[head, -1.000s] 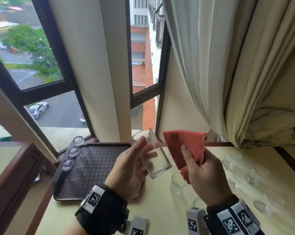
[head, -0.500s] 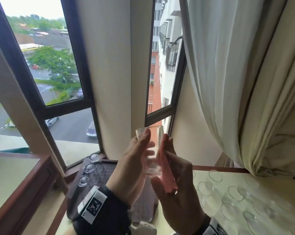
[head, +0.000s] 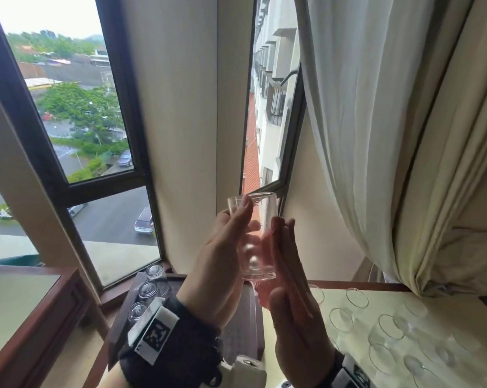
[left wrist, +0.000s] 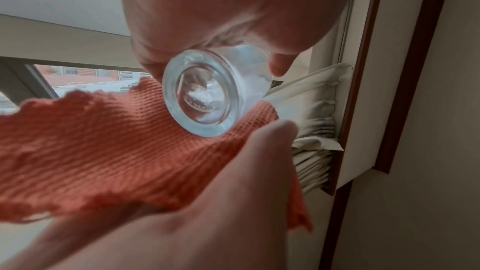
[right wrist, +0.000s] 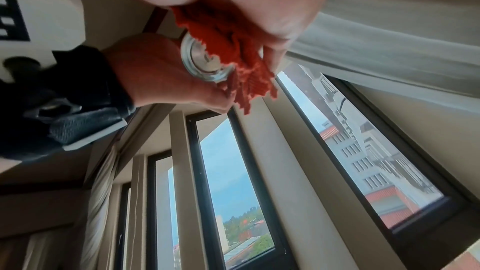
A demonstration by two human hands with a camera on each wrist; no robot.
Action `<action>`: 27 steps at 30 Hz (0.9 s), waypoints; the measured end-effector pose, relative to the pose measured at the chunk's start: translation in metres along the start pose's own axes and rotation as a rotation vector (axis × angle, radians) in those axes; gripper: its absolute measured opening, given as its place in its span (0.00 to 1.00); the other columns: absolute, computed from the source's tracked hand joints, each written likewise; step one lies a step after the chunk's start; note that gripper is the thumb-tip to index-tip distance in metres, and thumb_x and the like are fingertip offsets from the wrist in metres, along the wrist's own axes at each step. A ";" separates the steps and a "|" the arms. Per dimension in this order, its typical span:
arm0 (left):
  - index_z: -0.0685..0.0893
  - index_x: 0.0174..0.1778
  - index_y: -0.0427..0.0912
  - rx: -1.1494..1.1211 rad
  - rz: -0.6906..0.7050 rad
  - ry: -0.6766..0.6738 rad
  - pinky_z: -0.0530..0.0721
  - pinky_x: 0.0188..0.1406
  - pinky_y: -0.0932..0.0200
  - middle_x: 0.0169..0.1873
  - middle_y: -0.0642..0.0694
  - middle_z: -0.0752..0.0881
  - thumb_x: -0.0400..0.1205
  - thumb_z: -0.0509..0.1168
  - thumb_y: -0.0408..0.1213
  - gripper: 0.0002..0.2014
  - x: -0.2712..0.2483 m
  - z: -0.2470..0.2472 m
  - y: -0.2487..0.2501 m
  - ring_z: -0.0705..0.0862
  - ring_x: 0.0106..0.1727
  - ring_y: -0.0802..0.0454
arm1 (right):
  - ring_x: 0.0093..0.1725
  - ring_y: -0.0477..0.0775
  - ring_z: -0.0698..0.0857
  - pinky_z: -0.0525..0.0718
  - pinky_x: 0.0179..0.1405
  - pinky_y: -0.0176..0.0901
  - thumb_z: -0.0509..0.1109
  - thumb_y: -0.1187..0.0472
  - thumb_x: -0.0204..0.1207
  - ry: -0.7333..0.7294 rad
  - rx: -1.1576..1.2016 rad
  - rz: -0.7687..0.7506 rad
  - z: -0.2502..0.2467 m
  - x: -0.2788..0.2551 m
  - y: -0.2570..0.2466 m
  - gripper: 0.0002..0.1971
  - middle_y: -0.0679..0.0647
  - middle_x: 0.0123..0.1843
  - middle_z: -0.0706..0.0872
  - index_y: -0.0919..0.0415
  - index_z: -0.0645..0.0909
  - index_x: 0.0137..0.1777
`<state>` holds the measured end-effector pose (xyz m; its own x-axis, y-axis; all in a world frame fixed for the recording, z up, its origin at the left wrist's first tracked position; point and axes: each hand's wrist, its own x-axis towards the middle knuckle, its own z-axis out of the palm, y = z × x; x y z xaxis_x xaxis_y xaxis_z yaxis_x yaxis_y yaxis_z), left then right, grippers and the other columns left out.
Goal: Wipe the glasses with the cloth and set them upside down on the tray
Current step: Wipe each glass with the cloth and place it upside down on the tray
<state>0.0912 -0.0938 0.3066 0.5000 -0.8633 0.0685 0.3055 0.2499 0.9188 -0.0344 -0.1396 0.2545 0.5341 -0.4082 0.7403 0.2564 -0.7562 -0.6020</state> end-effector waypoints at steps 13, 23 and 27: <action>0.85 0.63 0.48 -0.036 0.009 0.000 0.86 0.65 0.37 0.50 0.40 0.96 0.86 0.59 0.65 0.25 0.000 0.006 0.026 0.95 0.56 0.40 | 0.90 0.63 0.53 0.57 0.85 0.73 0.50 0.51 0.92 -0.077 0.079 -0.050 0.001 0.036 -0.020 0.27 0.55 0.91 0.57 0.65 0.64 0.85; 0.77 0.68 0.37 0.056 -0.015 -0.082 0.87 0.50 0.53 0.37 0.50 0.90 0.77 0.74 0.62 0.36 -0.008 0.011 0.003 0.90 0.40 0.52 | 0.60 0.47 0.91 0.89 0.55 0.38 0.56 0.35 0.81 0.068 0.340 0.279 -0.012 0.057 -0.009 0.21 0.43 0.59 0.92 0.32 0.83 0.67; 0.86 0.71 0.51 0.137 -0.019 -0.032 0.83 0.72 0.40 0.63 0.39 0.91 0.80 0.61 0.78 0.38 -0.002 0.008 -0.003 0.89 0.67 0.43 | 0.83 0.49 0.72 0.83 0.66 0.33 0.51 0.39 0.87 -0.006 0.167 0.136 -0.013 0.067 -0.017 0.32 0.60 0.87 0.66 0.52 0.64 0.87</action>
<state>0.0829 -0.0958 0.3071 0.4684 -0.8814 0.0613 0.2002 0.1735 0.9643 -0.0129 -0.1607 0.3184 0.5778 -0.4968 0.6476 0.3118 -0.5989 -0.7376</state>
